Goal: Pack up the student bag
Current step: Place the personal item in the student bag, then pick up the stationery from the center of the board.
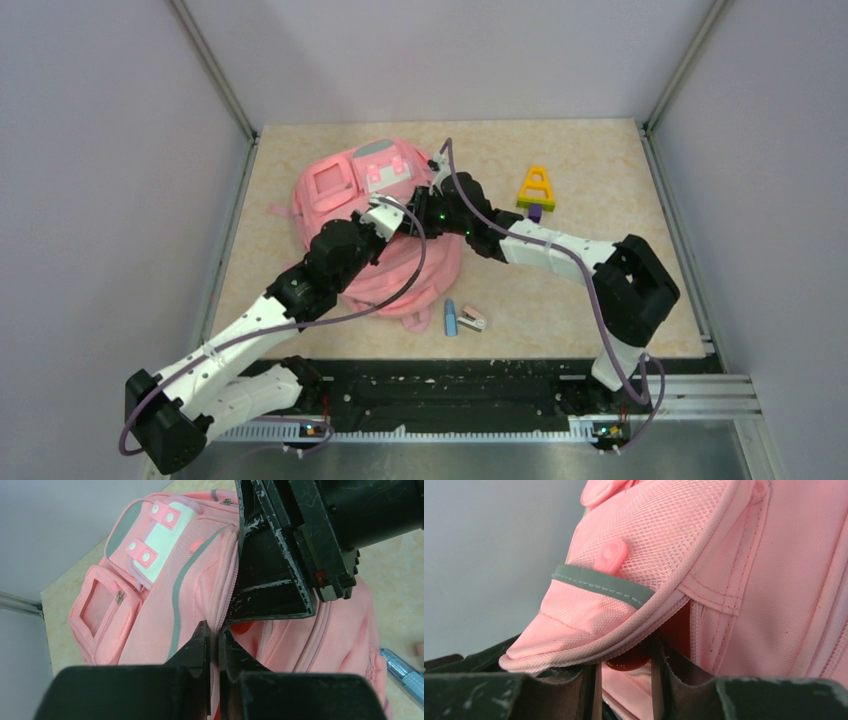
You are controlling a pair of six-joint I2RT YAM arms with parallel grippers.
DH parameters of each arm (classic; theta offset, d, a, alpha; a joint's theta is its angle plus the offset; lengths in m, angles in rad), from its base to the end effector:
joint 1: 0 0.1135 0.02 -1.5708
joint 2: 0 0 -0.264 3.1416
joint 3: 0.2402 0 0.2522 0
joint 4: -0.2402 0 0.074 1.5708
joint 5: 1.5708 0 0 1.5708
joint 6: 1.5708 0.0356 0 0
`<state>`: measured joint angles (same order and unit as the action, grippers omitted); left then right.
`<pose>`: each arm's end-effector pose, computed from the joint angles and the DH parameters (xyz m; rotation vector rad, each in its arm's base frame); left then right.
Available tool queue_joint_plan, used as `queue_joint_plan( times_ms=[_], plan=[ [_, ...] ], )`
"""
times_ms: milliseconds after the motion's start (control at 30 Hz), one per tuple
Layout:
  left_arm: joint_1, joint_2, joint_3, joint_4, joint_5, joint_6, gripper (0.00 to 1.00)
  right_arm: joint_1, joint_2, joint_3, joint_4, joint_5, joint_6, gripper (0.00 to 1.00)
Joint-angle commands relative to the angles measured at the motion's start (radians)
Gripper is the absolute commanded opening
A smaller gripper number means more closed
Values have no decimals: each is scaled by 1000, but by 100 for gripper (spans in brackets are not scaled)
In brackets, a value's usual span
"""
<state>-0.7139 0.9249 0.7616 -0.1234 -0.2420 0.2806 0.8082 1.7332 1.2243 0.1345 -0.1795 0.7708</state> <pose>0.1694 -0.1354 0.3130 0.7315 1.6988 -0.0773 0.2768 0.2989 0.2672 -0.1712 2.1369 1.1709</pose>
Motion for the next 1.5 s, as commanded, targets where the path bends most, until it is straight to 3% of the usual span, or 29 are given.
queue_joint_plan(
  times_ms=[0,233,400,600,833,967,1233,1467],
  plan=[
    [-38,-37,25,138,137,-111,0,-20,11,29,271,176,18,35],
    [-35,-23,62,127,15,-178,0,-1,-92,-32,184,215,-73,57],
    [-18,13,95,67,-4,-213,0,9,-221,-144,144,185,-134,59],
    [-3,9,58,96,-2,-158,0,9,-472,-360,101,33,-207,61],
    [49,21,71,89,47,-197,0,10,-724,-606,-96,130,-349,64],
    [72,24,70,94,79,-219,0,31,-828,-748,-87,175,-404,64],
    [140,28,71,106,142,-275,0,111,-798,-856,-42,268,-429,67],
    [176,27,70,111,175,-313,0,165,-697,-903,92,246,-469,68]
  ],
)
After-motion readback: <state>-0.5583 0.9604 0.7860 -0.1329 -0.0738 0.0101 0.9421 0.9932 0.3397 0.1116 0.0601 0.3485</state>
